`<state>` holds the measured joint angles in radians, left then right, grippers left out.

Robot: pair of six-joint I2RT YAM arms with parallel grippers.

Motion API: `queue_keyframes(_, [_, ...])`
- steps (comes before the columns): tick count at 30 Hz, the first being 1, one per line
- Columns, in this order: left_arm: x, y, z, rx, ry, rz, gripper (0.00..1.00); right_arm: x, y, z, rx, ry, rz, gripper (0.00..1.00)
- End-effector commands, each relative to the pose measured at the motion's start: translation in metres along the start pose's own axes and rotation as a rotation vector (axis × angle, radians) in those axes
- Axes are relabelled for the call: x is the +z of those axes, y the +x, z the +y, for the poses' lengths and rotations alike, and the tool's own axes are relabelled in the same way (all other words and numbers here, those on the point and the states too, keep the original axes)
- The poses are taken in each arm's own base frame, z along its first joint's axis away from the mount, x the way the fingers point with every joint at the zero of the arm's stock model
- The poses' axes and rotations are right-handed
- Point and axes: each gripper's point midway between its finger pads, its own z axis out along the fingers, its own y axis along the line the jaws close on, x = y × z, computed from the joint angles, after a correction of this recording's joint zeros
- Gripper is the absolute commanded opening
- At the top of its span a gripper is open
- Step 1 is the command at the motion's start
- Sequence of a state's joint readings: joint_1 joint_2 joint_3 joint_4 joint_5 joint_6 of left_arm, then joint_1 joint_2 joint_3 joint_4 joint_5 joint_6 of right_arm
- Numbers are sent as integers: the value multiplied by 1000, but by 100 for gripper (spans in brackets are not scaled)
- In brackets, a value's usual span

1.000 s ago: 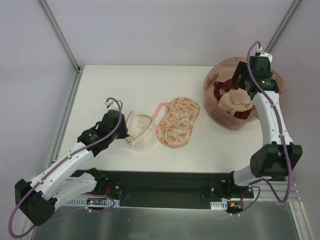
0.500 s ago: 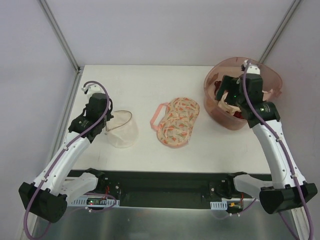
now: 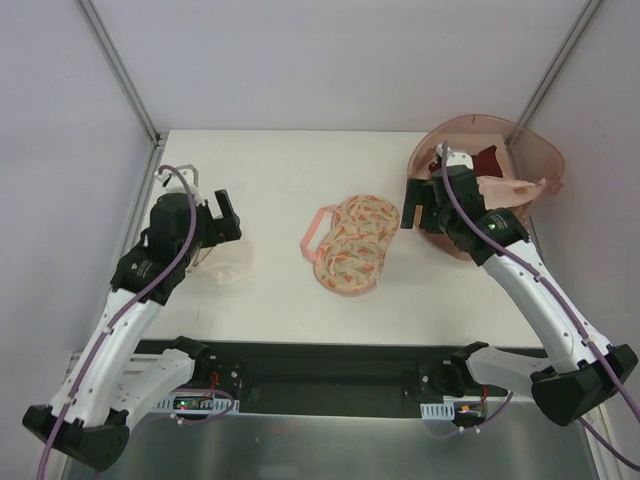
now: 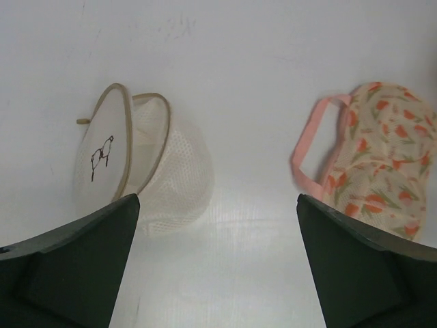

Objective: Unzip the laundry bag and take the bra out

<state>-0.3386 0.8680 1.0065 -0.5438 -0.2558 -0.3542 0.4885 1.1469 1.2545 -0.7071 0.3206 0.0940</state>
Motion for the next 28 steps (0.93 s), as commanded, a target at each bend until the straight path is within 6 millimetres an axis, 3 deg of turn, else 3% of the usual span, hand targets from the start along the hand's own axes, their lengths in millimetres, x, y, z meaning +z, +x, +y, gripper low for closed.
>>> queue_keyframes(1, [-41, 1, -13, -34, 161, -52, 99, -5, -6, 2, -39, 46, -18, 96])
queue_keyframes(6, [-68, 20, -11, -60, 233, -64, 99, -6, 5, 24, -104, 16, 2, 96])
queue_keyframes(13, [-70, 72, 7, -81, 206, 33, 99, -8, 33, 45, -185, 2, 42, 96])
queue_keyframes(28, [-64, 73, 10, -82, 164, 62, 99, -5, 41, 49, -209, 17, 52, 96])
